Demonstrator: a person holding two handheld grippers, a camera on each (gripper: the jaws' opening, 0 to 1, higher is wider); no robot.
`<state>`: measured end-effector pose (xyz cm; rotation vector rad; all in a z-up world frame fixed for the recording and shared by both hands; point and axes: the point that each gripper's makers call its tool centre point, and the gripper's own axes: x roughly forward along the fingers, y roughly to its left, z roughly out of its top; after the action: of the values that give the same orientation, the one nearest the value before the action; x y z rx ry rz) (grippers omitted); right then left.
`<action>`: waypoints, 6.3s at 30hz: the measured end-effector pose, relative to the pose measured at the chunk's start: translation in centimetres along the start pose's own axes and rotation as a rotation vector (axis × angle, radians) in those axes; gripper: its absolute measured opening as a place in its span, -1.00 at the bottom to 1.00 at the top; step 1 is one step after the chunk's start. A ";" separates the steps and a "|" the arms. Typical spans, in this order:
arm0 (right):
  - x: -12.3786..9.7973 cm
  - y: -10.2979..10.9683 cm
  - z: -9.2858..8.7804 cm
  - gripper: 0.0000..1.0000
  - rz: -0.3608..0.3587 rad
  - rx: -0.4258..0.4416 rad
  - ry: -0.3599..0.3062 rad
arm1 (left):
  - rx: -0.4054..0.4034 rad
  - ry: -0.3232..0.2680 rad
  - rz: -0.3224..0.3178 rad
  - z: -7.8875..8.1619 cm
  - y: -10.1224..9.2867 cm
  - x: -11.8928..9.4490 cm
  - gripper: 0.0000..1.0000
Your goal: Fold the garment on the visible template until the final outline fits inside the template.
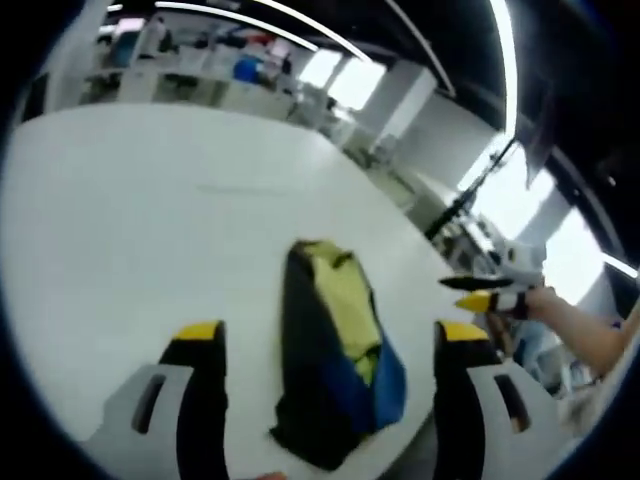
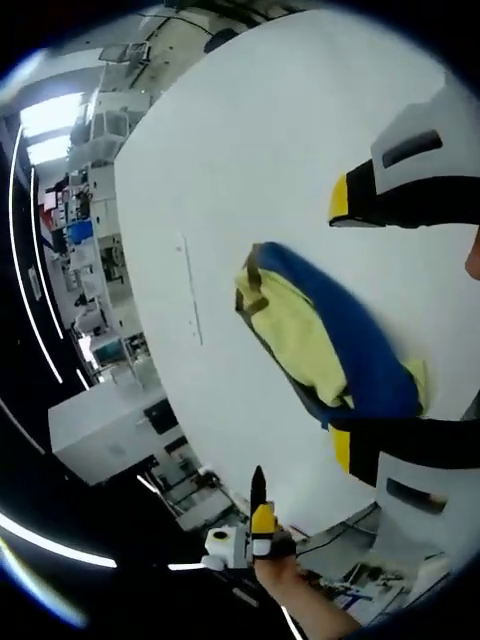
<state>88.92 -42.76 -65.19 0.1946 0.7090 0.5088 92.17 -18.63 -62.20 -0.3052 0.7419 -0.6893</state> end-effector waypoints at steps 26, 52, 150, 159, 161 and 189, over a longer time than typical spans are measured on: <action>8.8 -7.0 3.1 0.01 -0.054 0.161 -0.007 | -0.271 0.039 -0.046 2.4 3.7 13.2 0.39; 14.1 -9.7 0.8 -0.51 -0.095 0.095 0.104 | -0.188 0.162 -0.006 -1.0 4.1 19.9 0.13; -25.6 18.8 21.7 -0.99 0.170 -0.389 -0.871 | 0.703 -0.721 0.248 13.8 -20.2 -24.5 -1.00; -27.5 20.6 20.4 -0.99 0.209 -0.403 -0.864 | 0.702 -0.751 0.248 12.2 -22.1 -27.3 -1.00; -27.9 20.9 20.2 -0.99 0.221 -0.403 -0.867 | 0.702 -0.752 0.252 11.6 -22.3 -27.7 -1.00; -29.1 22.9 18.1 -0.99 0.284 -0.382 -0.773 | 0.699 -0.692 0.285 9.2 -23.1 -29.8 -1.00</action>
<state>73.58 -37.85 -27.29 0.1176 -0.1782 0.7661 71.98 -15.58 -29.15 0.2049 -0.1364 -0.4842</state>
